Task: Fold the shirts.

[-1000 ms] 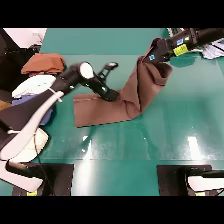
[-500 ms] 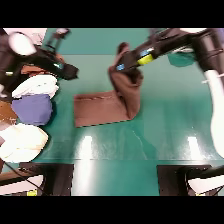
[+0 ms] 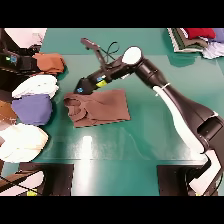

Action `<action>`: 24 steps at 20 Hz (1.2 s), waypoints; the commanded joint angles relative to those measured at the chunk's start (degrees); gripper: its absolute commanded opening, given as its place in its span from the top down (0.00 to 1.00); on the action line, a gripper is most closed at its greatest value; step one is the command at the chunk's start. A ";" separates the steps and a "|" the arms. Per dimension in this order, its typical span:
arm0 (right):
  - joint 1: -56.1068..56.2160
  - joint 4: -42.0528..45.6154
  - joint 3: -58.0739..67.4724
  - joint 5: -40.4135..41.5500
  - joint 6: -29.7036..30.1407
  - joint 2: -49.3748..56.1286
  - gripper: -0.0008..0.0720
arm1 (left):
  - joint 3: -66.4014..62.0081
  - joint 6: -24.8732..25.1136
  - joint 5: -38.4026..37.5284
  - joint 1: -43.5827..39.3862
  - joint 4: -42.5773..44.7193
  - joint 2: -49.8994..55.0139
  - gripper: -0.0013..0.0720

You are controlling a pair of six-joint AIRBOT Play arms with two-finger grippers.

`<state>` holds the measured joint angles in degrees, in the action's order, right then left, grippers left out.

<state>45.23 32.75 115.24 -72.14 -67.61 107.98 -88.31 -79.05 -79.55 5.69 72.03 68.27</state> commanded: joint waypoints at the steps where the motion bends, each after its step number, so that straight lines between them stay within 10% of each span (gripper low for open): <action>1: -6.88 4.52 -2.86 -13.20 -3.19 -1.42 0.37 | 0.33 0.00 -2.19 1.42 -2.21 -0.48 0.95; 5: -17.42 10.47 -18.21 -13.84 -4.15 -10.29 0.37 | 6.58 -0.04 -5.40 1.42 -5.92 -0.48 0.94; 7: -22.38 10.80 -26.05 -11.45 -4.13 -14.97 0.37 | 13.60 0.00 -5.11 1.42 -8.79 -0.52 0.31; 8: -24.79 10.78 -29.75 -10.19 -4.13 -17.25 0.37 | 17.66 0.09 -4.31 1.40 -10.43 -0.57 0.25; 21: -35.28 10.73 -52.00 0.26 -4.09 -31.58 0.37 | 42.07 4.50 17.11 -8.33 -12.87 -0.59 0.26; 24: -35.23 10.47 -52.09 0.13 -4.09 -31.54 0.37 | 42.05 5.62 15.72 -8.33 -12.48 -0.55 0.95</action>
<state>10.26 43.48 64.16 -72.58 -71.68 77.01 -47.13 -74.56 -64.60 -2.28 59.46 67.68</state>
